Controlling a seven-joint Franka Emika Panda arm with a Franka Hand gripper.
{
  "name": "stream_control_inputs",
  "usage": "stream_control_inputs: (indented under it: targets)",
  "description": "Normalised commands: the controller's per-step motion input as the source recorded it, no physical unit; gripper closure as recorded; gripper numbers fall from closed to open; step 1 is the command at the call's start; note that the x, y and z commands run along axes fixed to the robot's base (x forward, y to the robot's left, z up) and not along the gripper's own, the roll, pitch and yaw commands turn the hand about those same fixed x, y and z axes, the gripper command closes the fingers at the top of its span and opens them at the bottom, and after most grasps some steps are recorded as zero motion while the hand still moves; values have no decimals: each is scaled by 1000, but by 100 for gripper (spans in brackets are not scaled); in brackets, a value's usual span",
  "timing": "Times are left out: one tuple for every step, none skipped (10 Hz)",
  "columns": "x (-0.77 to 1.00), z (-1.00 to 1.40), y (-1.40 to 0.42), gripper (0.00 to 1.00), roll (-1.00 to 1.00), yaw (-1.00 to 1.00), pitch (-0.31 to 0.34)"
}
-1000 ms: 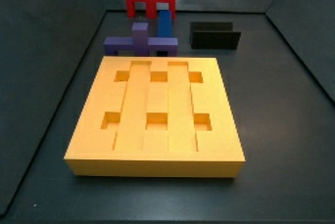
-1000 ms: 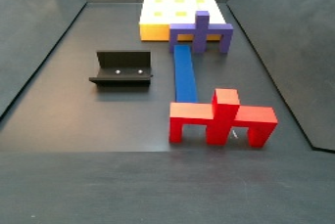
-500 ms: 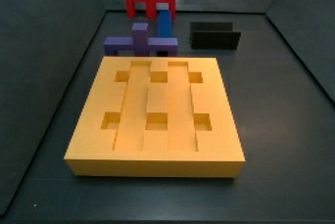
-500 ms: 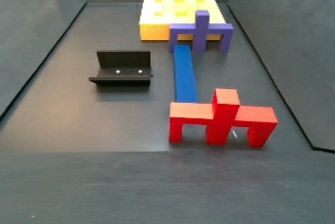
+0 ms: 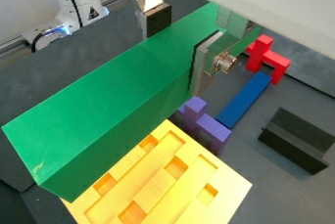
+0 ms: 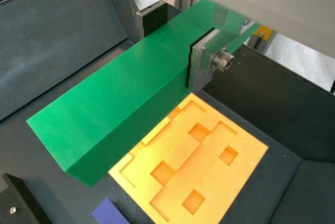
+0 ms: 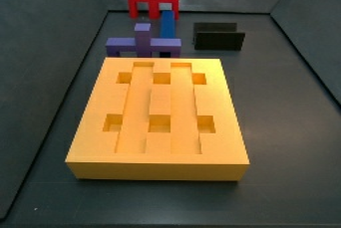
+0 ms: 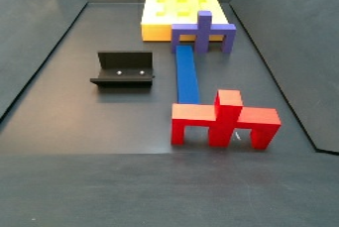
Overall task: Pick up the green object. Move up. Move to above the board. Insert the green object.
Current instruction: Insert the green object.
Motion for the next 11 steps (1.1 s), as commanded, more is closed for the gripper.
stream_control_inputs:
  targets:
    - [0, -140, 0, 100, -46, 0, -19]
    - [20, -186, 0, 100, -51, 0, -30]
    - [94, -257, 0, 100, -49, 0, 0]
    - [31, -369, 0, 100, 0, 3, -30]
    - [97, -586, -26, 100, 13, 0, -19]
    - [66, -589, -54, 100, 41, 0, -1]
    - [6, -569, -46, 100, 53, 0, -36]
    - [0, -526, -43, 100, 69, 0, -66]
    - [-23, -549, -46, 100, 90, 0, -81]
    - [-174, -600, -40, 100, 109, 0, -107]
    - [-263, -683, -51, 100, 106, 0, -144]
